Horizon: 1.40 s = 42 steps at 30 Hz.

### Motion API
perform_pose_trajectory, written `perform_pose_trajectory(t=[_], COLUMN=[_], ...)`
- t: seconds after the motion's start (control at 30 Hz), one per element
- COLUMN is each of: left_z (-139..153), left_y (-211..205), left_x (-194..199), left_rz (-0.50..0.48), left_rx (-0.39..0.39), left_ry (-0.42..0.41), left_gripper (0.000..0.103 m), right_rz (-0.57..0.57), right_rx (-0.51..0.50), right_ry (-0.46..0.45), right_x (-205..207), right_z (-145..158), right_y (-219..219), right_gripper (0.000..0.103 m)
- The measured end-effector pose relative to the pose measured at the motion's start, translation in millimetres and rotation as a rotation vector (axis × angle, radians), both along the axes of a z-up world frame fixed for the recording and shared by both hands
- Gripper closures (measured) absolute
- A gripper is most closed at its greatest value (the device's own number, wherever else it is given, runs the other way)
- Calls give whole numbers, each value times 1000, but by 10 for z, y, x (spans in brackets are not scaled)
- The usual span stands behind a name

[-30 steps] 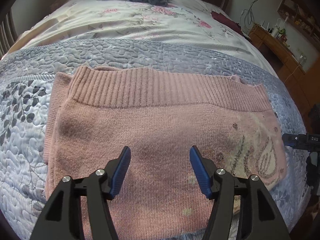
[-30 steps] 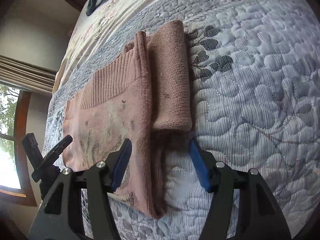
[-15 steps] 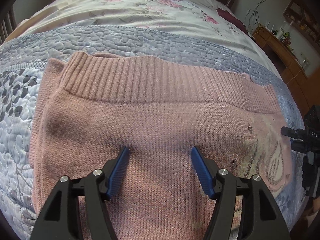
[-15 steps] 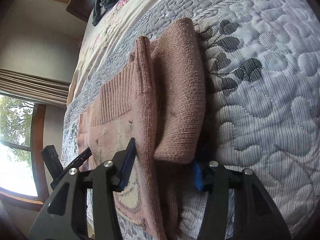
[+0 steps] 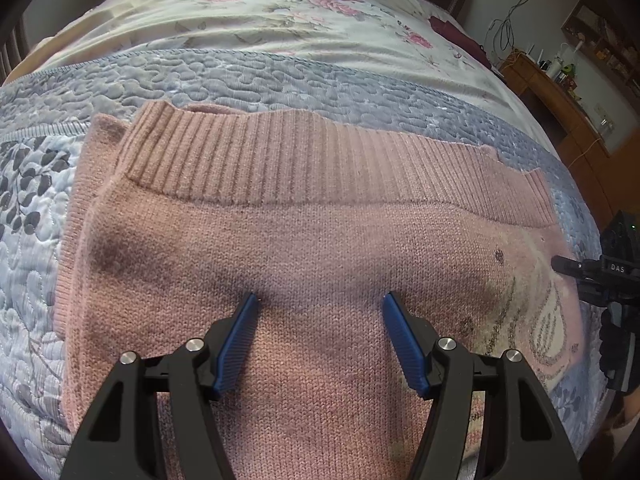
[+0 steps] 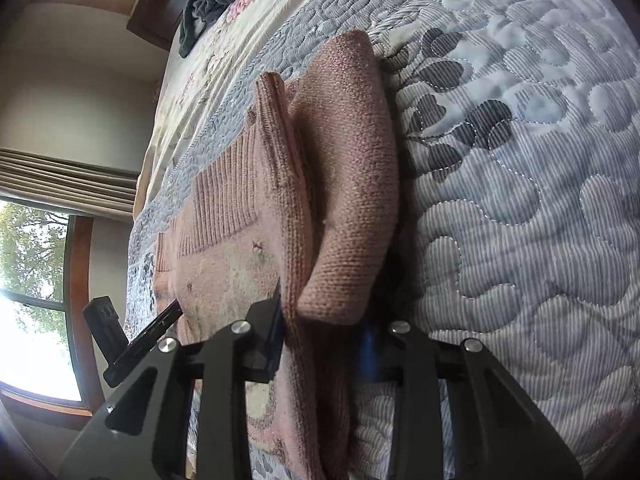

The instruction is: Fold small clothes

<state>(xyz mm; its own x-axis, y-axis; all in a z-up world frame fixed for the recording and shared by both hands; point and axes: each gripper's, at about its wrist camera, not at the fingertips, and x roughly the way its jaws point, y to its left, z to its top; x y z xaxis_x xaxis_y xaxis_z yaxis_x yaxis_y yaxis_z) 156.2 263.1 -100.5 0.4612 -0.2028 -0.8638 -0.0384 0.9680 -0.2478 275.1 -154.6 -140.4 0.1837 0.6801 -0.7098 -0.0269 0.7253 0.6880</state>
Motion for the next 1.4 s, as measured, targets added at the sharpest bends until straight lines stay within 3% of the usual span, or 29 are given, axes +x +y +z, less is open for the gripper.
perform_pose_trajectory(t=[0.3, 0.47, 0.67, 0.8, 1.0, 1.2, 1.33, 1.4], left_z=[6, 206, 447, 512, 510, 453, 436, 431], left_y=[33, 155, 311, 419, 612, 743, 736, 719], left_x=[-1, -106, -248, -295, -366, -388, -371, -350], left_rz=[6, 28, 19, 26, 65, 96, 99, 101], left_rx=[-32, -108, -123, -128, -182, -220, -252, -286], left_ry=[-8, -34, -84, -92, -98, -96, -98, -97], left_gripper=[36, 36, 36, 36, 36, 36, 36, 36], right_rz=[-14, 3, 136, 260, 382, 405, 395, 399], right_rx=[-34, -90, -129, -160, -222, -242, -183, -128], right_ry=[16, -10, -121, -157, -161, -112, -71, -48], right_x=[19, 60, 73, 6, -99, -123, -107, -119], right_z=[4, 350, 1031, 1232, 1125, 763, 671, 664], right_y=[143, 351, 1115, 1782, 2551, 2750, 2750, 2731], right_gripper=[74, 77, 79, 79, 81, 80, 72, 62])
